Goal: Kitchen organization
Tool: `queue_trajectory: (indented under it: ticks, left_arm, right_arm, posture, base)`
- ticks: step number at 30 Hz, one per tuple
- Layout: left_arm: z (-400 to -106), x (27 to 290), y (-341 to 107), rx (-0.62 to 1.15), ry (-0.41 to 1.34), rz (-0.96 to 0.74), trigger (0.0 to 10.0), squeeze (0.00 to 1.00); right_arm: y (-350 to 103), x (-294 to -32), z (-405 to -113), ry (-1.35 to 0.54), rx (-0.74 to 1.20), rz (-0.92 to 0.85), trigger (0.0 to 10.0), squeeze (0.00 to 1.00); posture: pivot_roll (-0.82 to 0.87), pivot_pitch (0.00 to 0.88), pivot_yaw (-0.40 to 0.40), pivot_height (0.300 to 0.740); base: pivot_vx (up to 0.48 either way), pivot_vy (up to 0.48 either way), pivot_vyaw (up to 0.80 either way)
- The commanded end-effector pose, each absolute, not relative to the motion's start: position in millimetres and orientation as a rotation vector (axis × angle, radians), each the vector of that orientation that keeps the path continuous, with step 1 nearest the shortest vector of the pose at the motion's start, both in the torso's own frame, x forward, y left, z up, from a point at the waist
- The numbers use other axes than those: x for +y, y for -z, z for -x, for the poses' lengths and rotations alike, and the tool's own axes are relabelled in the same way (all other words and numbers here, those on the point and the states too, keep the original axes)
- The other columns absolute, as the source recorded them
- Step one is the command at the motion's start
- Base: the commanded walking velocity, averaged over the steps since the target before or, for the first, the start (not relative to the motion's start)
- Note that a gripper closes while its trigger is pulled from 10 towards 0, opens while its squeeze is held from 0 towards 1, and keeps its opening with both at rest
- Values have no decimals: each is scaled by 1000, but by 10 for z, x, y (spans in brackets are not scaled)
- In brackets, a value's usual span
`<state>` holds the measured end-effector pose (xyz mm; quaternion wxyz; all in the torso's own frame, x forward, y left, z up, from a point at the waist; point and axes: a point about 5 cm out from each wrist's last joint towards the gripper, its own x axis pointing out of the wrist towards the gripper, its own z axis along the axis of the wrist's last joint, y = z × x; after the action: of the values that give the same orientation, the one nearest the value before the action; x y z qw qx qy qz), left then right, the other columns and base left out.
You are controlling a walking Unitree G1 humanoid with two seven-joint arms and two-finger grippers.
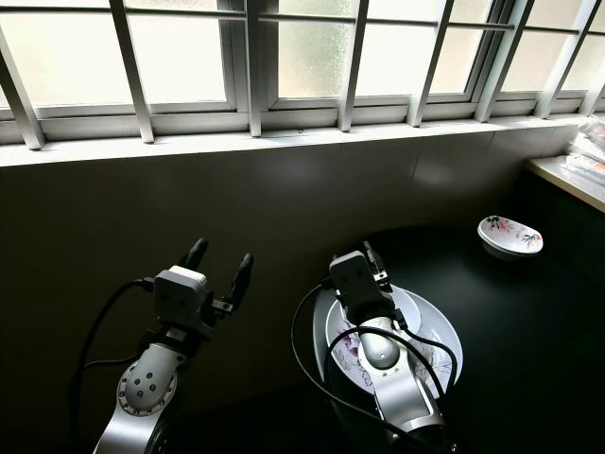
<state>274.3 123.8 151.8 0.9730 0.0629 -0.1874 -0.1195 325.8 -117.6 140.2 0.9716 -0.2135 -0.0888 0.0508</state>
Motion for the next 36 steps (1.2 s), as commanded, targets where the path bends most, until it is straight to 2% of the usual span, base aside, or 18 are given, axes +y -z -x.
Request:
queue_trajectory:
  ticks: [1, 7, 12, 21, 23, 25, 36]
  left_arm:
    - [-2739, 1236, -1510, -367, 246, -124, 10000, 0]
    - [-2738, 1224, -1488, -356, 252, -123, 10000, 0]
    - [-2734, 1213, -1486, -357, 260, -124, 10000, 0]
    - [-2724, 1227, -1485, -363, 254, -127, 10000, 0]
    - [-2723, 1232, -1479, -360, 252, -129, 10000, 0]
    - [-2725, 1235, -1470, -354, 251, -131, 10000, 0]
    - [-2722, 1230, -1432, -335, 258, -135, 10000, 0]
  right_arm:
    - [-1377, -1146, -3253, -127, -164, 447, 10000, 0]
    - [-1281, -1045, -3206, -227, -156, 566, 10000, 0]
    - [-1218, -1073, -3202, -219, -117, 579, 10000, 0]
    - [-1184, -1118, -3221, -199, -78, 576, 10000, 0]
    - [-1184, -1101, -3214, -208, -85, 588, 10000, 0]
    - [-1171, -1058, -3195, -243, -103, 654, 10000, 0]
    - [-1000, -1095, -3169, -273, -12, 739, 10000, 0]
  posture:
    - [59, 0, -59, 740]
    - [57, 0, -57, 740]
    - [56, 0, -59, 740]
    - [57, 0, -59, 740]
    - [58, 0, -60, 740]
    - [58, 0, -60, 740]
    - [55, 0, -60, 740]
  base:
    - [0, 0, 0]
    - [0, -87, 0]
    - [0, 447, 0]
    - [0, 0, 0]
    - [0, 0, -800]
    - [0, 0, -387]
    - [0, 0, 0]
